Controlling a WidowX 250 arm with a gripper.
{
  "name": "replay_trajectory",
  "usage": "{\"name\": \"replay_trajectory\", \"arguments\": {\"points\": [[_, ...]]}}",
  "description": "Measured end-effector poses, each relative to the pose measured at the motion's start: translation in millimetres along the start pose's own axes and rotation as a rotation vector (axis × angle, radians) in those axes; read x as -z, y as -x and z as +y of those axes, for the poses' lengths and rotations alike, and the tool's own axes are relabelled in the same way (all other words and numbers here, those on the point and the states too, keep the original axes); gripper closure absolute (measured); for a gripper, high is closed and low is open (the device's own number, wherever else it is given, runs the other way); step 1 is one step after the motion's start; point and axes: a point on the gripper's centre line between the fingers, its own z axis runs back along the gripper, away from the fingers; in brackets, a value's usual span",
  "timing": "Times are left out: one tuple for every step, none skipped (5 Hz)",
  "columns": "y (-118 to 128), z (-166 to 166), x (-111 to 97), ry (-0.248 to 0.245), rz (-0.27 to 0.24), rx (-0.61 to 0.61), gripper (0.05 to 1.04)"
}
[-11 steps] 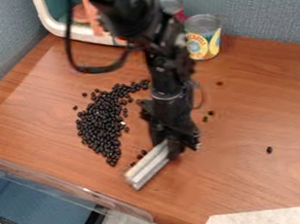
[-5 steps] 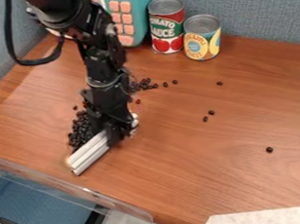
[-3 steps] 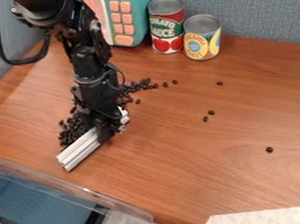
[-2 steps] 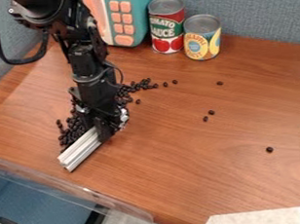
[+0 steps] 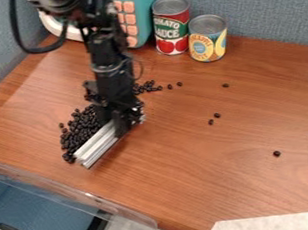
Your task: Sweep into pile
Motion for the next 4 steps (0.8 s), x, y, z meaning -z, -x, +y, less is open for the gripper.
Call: {"name": "replay_trajectory", "arguments": {"points": [[-11.2,-11.2,-11.7,-0.019,0.015,-0.02,0.714],[-42.1,-30.8,-29.0,-0.01,-0.02,-0.036,0.713],[-74.5,-51.6,-24.3,0.041,-0.007,-0.047,0.713],[-105.0,-69.5,-22.5,0.06,-0.031,-0.048,0.713]]}}
